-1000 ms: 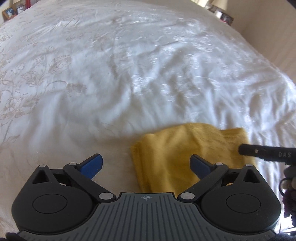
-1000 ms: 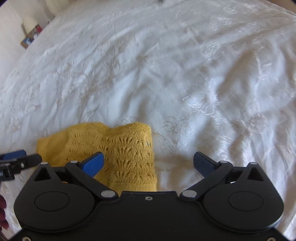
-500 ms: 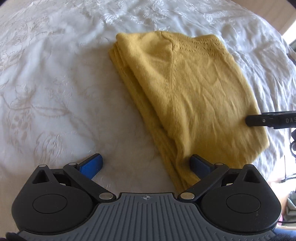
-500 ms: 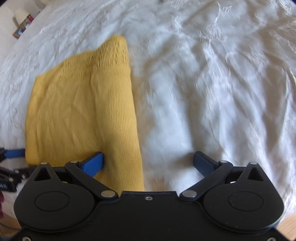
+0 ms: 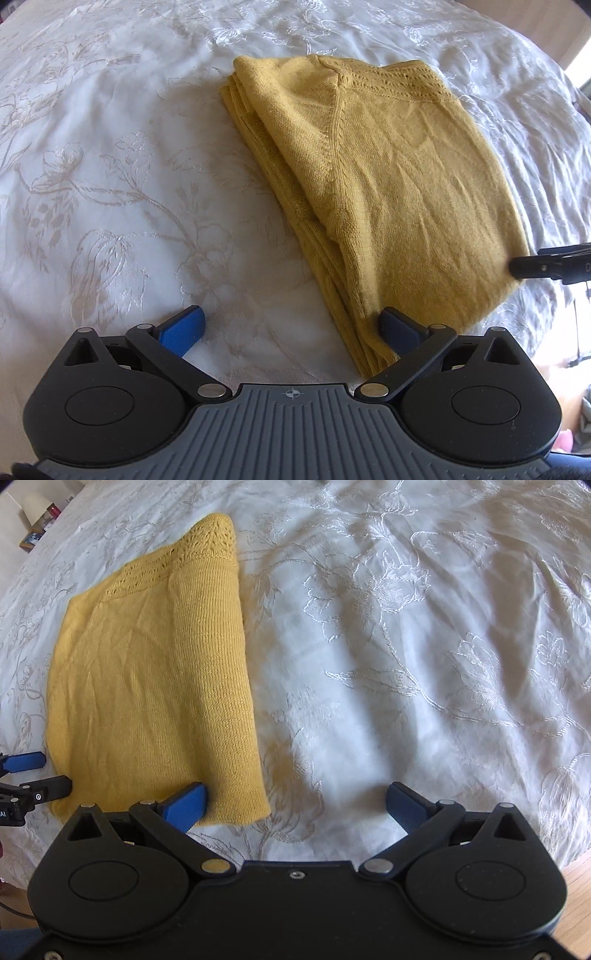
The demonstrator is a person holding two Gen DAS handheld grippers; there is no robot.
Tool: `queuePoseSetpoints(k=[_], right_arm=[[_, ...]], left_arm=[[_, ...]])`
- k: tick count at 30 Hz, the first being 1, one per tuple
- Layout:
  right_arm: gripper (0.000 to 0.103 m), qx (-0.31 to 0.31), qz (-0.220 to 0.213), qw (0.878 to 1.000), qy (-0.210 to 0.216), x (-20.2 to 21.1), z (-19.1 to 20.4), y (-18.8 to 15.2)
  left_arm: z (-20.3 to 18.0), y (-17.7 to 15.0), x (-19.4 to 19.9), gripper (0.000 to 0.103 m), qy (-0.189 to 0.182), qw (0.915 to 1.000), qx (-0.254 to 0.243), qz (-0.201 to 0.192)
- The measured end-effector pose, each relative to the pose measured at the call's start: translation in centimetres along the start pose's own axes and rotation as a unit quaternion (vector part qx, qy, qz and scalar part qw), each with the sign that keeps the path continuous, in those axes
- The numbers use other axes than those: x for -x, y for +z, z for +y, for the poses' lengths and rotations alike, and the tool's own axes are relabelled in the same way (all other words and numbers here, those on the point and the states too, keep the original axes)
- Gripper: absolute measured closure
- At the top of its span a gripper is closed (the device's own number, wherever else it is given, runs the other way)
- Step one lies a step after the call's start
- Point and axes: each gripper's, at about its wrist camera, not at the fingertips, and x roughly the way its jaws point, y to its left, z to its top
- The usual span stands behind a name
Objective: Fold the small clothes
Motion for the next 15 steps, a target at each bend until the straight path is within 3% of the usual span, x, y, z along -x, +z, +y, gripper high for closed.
queuePoseSetpoints(k=[7,15], right_arm=[[0.001,0.04,-0.011,0.999,0.029,1.3,-0.6,0.0],[0.001,0.093,-0.116,0.988,0.045,8.1,0.2,0.1]], left_arm=[[-1.6,-1.4,1.7,0.001,0.047,0.9977,0.033,-0.034],[-3.8,-3.7,6.8,0.0,0.078,0.9862,0.115,-0.09]])
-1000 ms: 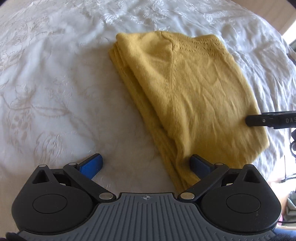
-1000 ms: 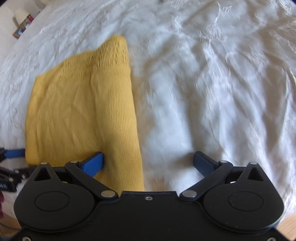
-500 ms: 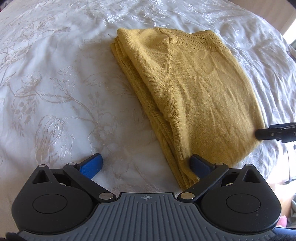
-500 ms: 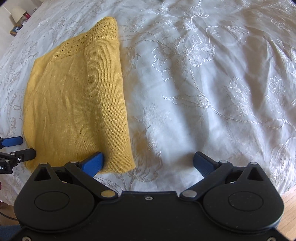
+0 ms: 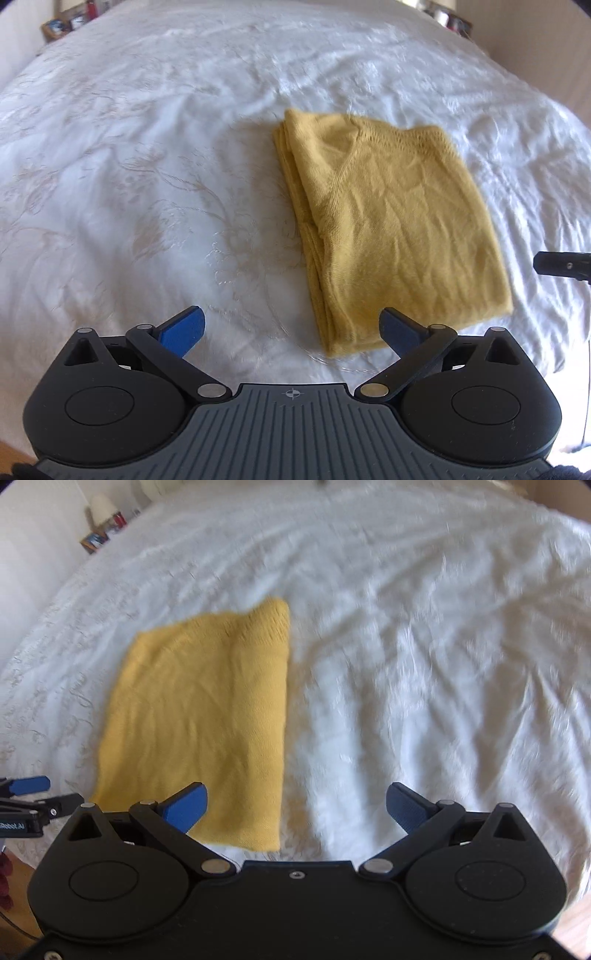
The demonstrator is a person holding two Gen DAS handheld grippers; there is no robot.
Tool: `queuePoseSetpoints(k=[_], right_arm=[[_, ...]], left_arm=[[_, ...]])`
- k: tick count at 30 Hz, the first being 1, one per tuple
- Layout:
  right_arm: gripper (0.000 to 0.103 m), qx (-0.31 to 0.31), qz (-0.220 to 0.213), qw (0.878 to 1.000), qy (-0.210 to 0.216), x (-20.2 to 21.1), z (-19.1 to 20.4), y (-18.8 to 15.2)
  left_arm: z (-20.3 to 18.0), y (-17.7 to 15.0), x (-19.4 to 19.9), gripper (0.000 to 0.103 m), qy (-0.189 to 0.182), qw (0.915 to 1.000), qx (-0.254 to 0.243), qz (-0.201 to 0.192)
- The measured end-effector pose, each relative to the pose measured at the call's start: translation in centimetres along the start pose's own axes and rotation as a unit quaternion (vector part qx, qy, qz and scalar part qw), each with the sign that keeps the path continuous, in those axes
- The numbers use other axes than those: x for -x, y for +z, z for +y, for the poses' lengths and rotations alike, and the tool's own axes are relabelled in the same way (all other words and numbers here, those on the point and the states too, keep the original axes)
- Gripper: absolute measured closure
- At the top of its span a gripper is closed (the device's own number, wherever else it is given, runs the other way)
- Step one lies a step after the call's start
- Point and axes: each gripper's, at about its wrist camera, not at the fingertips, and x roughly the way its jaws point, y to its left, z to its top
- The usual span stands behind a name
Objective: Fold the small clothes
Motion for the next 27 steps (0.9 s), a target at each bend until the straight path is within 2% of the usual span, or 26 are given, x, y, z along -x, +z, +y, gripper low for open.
queuePoseSetpoints(k=[5,11,16,19,21,25,27], right_arm=[[0.001,0.013,-0.039,0.999,0.022,2.4,0.6,0.5],[0.001,0.028,-0.059,0.997,0.047,4.8,1.5,0.5],[0.001,0.042,-0.07,0.994,0.066,6.7,2.7,0.1],[0.001,0.057,-0.088,0.992,0.072,8.1,3.7,-0.2],[0.001,0.065,-0.103,0.99,0.064,9.0,4.5,-0.3],[0.001,0.071,-0.129,0.989,0.015,10.6,5.8,-0.3],[0.001,0.067,-0.138,0.988,0.02,11.2,6.0,-0.1]], left_arm=[[-1.2,-0.3,2.7,0.0,0.024,0.9992,0.022,-0.025],[-2.2,-0.2,5.4,0.0,0.031,0.997,0.059,-0.038],[-3.5,-0.1,7.9,0.001,0.048,0.9962,0.04,-0.062],[-4.0,0.1,9.7,0.001,0.065,0.9935,0.049,-0.08],[-4.2,0.2,11.1,0.002,0.074,0.9901,0.057,-0.105],[-5.0,0.7,14.2,0.002,0.115,0.9788,0.049,-0.162],[-5.4,1.1,15.3,0.001,0.125,0.9751,0.04,-0.179]])
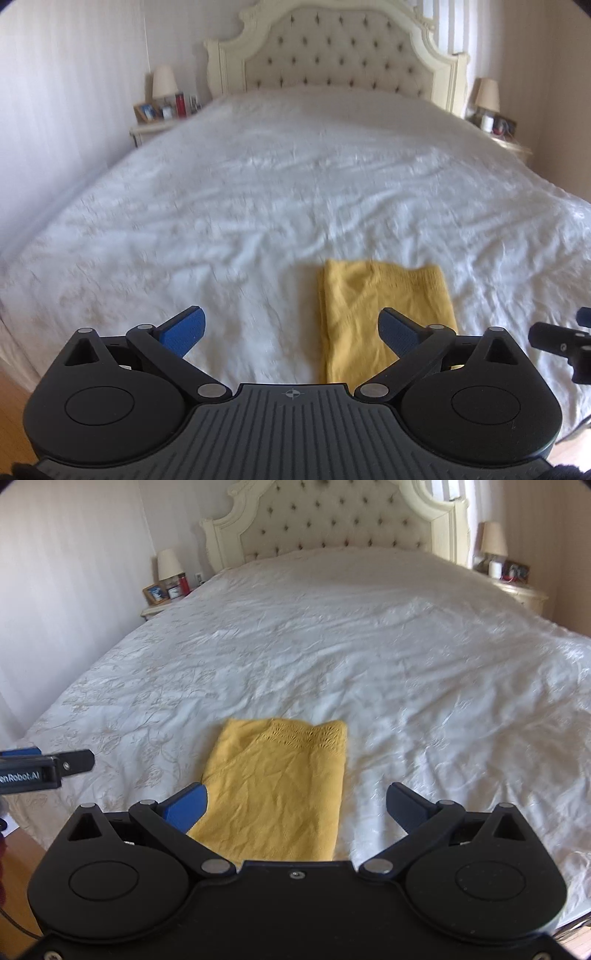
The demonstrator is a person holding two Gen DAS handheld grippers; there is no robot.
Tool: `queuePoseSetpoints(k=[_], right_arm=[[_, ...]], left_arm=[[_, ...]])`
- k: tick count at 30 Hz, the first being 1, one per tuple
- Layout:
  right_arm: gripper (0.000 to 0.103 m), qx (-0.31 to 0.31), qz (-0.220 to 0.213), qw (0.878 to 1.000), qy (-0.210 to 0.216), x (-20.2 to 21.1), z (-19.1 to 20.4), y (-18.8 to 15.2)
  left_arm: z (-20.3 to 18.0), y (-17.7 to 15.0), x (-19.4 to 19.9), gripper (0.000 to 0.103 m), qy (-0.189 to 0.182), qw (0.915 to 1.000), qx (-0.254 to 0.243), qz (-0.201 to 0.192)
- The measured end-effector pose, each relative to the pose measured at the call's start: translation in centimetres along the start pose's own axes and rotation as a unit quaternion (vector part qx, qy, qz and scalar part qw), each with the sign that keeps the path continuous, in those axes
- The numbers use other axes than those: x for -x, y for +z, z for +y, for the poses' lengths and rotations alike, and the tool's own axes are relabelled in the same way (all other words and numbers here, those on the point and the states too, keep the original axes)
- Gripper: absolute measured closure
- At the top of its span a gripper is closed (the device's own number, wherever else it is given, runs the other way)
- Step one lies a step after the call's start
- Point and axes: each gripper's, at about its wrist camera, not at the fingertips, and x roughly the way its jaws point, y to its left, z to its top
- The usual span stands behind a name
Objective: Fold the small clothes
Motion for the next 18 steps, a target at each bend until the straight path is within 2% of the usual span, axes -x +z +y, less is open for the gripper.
queuePoseSetpoints(k=[3,5,8,11,18], right_arm=[[0.001,-0.033,-0.002,0.999,0.009,0.5,-0.3,0.6],[0.001,-0.046,0.013,0.999,-0.026,0.5,-0.1,1.1],[0.001,-0.029,0.024,0.997,-0.072,0.5,0.3,1.5],[0.001,-0.007,0.021,0.995,-0.098,0.6,0.4,1.4],[0.001,-0.019,0.076,0.995,-0.057,-0.1,-0.2,0.4]], left_arm=[[-0.5,0.8,0.6,0.001,0.02,0.9998,-0.007,-0.001],[-0.8,1.0,0.8,0.001,0.034,0.9993,-0.013,0.002],[-1.0,0.7,0.7,0.001,0.017,0.9997,-0.011,0.015],[-1.0,-0.1,-0.1,0.001,0.002,0.9984,0.006,0.056],[-0.8,-2.2,-1.4,0.002,-0.008,0.9901,0.032,0.136]])
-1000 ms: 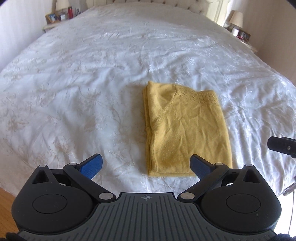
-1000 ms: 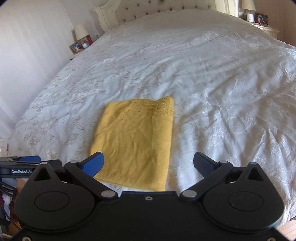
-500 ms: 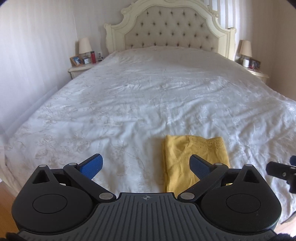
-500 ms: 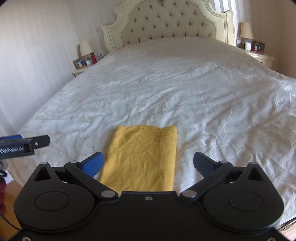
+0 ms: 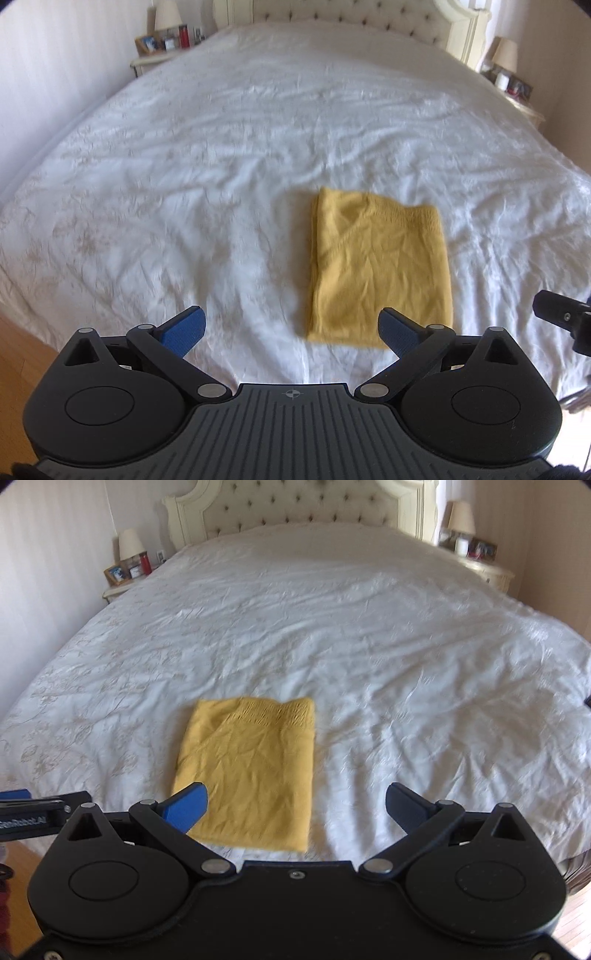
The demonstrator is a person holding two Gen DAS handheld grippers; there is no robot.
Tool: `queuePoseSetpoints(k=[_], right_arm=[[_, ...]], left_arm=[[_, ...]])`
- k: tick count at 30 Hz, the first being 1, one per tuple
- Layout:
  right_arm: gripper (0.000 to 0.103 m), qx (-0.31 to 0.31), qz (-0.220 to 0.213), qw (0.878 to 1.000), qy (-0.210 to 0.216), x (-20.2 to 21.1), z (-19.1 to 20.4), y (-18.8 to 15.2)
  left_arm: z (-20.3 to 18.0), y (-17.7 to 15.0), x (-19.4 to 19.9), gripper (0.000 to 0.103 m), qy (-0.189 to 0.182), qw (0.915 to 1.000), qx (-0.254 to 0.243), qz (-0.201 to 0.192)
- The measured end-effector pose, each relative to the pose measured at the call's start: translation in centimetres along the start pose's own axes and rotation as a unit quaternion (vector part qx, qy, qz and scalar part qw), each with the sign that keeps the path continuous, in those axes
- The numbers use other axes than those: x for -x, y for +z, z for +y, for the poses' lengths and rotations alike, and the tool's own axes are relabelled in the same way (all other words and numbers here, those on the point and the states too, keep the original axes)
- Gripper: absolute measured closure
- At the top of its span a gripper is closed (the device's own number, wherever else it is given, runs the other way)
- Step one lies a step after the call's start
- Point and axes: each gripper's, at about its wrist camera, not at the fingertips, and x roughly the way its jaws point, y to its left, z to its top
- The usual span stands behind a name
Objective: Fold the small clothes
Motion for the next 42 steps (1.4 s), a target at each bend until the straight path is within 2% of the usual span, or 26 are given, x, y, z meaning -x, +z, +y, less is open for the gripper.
queuePoseSetpoints(k=[4,8,14,27,42], right_arm=[[0.001,-0.005,0.015,1.0,-0.003,-0.4,0.0,-0.5],[0.001,-0.003,0.027,1.0,-0.006,-0.8,-0.2,-0.8],[0.001,0.0,0.035,0.999,0.002,-1.1,-0.1,-1.0],[0.001,0.027,0.032,0.999,0.009,-1.6,0.7,-1.0],[0.001,0.007,0.036,0.999,0.012,-1.8,-0.2,-0.7]], left_arm=[[0.1,-0.9,-0.5,0.002,0.005,0.9996,0.007,0.025],[-0.2,-1.6,-0.7,0.002,0.022,0.9992,-0.008,0.033],[-0.8,-1.9,-0.9,0.002,0.017,0.9987,-0.016,0.045],[-1.2,-1.0,-0.7,0.002,0.015,0.9991,-0.014,0.037],[-1.2,-0.6,-1.0,0.002,0.026,0.9986,-0.013,0.045]])
